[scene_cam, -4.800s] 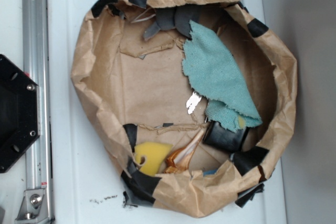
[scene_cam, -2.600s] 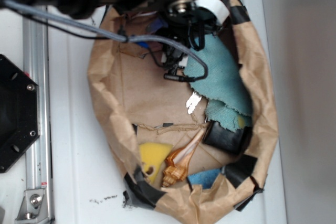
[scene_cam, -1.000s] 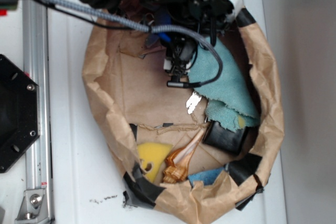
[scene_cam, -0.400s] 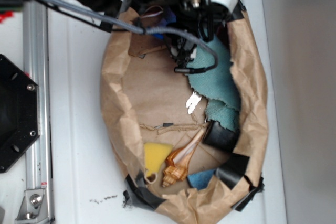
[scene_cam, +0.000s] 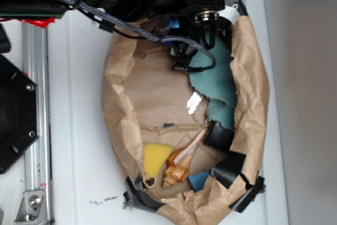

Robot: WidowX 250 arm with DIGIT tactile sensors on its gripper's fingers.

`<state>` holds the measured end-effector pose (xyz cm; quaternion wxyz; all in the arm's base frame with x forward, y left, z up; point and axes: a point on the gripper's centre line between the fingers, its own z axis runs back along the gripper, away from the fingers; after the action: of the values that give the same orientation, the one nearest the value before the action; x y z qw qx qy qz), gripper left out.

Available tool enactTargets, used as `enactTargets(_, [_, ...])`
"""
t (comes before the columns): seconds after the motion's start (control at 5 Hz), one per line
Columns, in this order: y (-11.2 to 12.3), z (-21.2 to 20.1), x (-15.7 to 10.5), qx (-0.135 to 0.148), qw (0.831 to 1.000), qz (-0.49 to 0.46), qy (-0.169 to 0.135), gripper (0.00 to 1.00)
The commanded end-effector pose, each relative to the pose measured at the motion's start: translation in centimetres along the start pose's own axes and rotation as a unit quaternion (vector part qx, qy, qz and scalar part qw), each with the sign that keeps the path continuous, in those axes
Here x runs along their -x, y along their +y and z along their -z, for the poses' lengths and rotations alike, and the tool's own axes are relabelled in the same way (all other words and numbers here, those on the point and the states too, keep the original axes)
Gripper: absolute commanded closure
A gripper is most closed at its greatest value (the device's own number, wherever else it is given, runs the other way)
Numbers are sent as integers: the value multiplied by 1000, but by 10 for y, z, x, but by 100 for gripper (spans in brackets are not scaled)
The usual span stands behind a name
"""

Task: Grab the gray animal.

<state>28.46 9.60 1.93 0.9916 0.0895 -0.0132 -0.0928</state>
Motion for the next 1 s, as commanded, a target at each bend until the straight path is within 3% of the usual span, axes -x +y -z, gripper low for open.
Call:
enactTargets(0.0, [-26,-28,-1,65,997,29,-8,100])
enactTargets(0.2, [-52,-76,6,95,994,39,-28,100])
enactTargets(0.4, [-73,-132,16,106,993,19,-45,100])
enactTargets(0.8, [-84,-188,23,140,988,7,-60,100])
